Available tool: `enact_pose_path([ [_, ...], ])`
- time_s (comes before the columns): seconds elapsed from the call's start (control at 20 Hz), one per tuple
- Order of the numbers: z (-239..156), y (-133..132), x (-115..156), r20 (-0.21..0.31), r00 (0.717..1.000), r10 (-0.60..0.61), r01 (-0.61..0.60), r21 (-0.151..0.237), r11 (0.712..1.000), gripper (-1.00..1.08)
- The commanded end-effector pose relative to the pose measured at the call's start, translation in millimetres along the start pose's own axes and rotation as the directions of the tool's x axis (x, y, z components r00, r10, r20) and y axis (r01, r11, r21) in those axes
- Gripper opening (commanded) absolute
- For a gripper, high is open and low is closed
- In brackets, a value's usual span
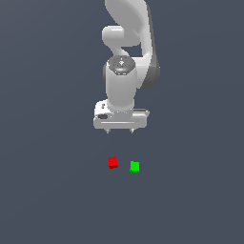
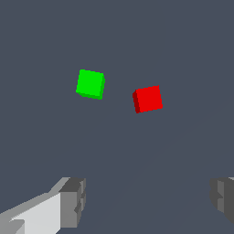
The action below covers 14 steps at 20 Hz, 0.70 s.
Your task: Stack the red cube on top of the green cube.
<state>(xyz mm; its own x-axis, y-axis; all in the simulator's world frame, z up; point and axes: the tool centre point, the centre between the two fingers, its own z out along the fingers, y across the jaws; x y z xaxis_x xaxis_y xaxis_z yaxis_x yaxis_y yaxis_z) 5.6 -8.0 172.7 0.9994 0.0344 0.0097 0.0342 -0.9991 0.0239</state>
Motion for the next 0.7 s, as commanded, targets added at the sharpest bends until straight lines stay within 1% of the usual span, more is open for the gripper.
enact_pose_path([
  [0.0, 0.0, 0.0, 0.0, 0.0, 1.0, 0.0, 0.0, 0.0, 1.0, 1.0],
  [0.3, 6.9, 3.1, 4.6, 0.0, 1.0, -0.012, 0.012, 0.002, 1.0, 1.0],
  [0.65, 31.6, 13.4, 21.5, 0.002, 0.998, -0.057, 0.057, 0.008, 0.998, 1.0],
])
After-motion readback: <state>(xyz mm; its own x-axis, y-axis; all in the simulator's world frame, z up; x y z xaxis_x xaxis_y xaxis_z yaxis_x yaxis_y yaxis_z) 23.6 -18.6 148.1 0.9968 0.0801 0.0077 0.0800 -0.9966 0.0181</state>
